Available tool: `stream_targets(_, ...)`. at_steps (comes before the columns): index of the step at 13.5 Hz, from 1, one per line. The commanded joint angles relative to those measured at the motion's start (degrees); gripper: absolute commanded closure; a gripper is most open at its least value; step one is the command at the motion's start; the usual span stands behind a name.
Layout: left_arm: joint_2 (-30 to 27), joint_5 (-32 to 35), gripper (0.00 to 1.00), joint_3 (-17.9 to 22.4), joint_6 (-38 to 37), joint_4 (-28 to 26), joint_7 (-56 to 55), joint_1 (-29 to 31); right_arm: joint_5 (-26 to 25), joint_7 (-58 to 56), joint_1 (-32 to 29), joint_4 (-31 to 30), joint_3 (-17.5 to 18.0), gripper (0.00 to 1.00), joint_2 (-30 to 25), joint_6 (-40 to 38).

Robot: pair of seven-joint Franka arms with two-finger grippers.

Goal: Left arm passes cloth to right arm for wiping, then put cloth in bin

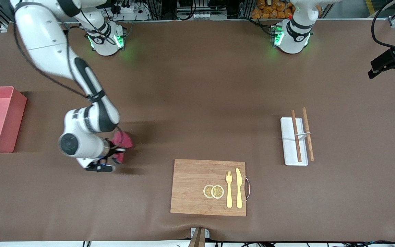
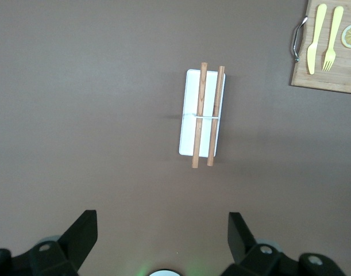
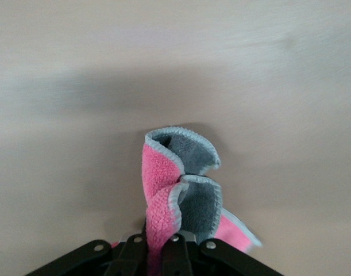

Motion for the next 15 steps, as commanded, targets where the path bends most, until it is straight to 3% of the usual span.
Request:
stream_targets(1,-0.1,-0.1,0.00,0.2,0.5,-0.3,0.9,0.4,1.0,3.1,-0.2,1.2,-0.7,1.00,-7.1,-10.7)
stream_targets(4,0.4,-0.1,0.00,0.3,0.6,-0.3,0.9,0.4,0.3,1.0,-3.0,3.3,-1.1,1.00,-12.2,-19.1)
stream_targets(8,0.0,-0.1,0.00,0.2,0.3,-0.7,1.0,0.3,-0.3,-16.1,-13.3,2.8,-1.3,1.00,-17.1,-25.8)
stream_targets(15,-0.3,-0.3,0.00,0.1,0.1,-0.9,1.0,0.3,-10.7,-43.5,-31.4,3.4,-1.2,1.00,-17.6,-28.2)
